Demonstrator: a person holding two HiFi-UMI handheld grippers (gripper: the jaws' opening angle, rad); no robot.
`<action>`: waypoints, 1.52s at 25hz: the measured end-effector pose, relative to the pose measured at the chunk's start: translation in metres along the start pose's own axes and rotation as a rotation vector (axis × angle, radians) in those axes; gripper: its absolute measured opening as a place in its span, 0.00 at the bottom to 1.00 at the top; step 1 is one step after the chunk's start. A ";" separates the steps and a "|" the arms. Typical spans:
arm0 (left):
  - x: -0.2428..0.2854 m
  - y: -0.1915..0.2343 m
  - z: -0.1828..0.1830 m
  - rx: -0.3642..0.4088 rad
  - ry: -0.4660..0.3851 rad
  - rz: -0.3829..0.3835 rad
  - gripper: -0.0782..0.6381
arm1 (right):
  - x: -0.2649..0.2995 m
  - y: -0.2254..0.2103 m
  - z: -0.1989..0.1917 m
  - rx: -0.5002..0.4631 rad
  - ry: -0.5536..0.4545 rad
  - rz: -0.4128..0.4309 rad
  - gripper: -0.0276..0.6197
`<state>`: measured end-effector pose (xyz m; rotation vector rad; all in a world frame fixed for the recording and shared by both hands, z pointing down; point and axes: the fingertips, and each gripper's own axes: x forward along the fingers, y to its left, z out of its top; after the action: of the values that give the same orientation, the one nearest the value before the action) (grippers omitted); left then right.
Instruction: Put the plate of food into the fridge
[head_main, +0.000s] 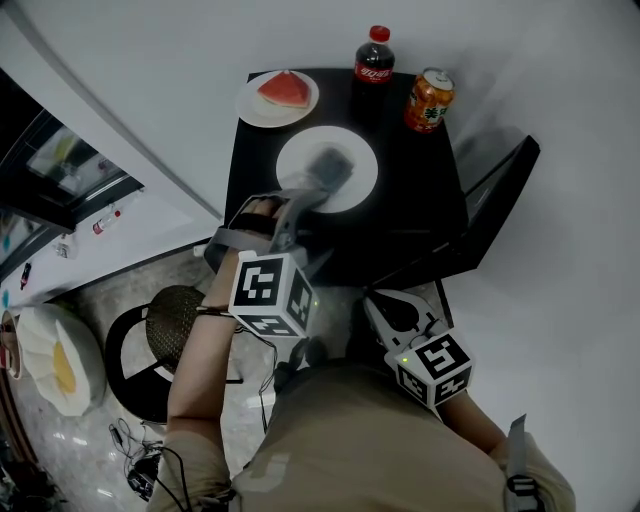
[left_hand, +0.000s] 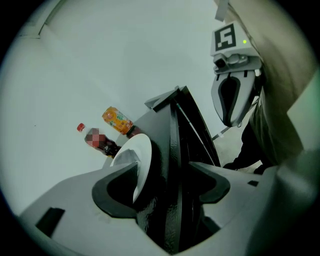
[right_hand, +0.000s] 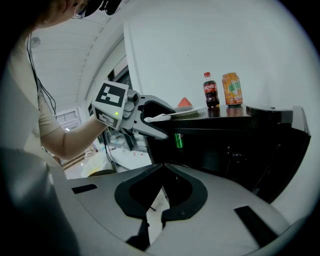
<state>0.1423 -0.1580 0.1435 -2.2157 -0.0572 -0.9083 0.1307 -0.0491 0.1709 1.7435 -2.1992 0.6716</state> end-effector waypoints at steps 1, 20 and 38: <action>-0.001 0.001 0.000 -0.011 -0.008 0.007 0.56 | 0.001 0.001 0.000 -0.001 0.000 0.001 0.08; -0.021 0.001 0.002 -0.069 -0.064 0.083 0.33 | 0.008 0.019 0.002 -0.008 0.002 0.033 0.08; -0.031 -0.001 0.003 -0.090 -0.104 0.121 0.23 | 0.013 0.022 0.002 0.021 -0.011 0.037 0.08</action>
<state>0.1208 -0.1483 0.1232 -2.3212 0.0699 -0.7429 0.1068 -0.0571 0.1706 1.7240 -2.2452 0.6975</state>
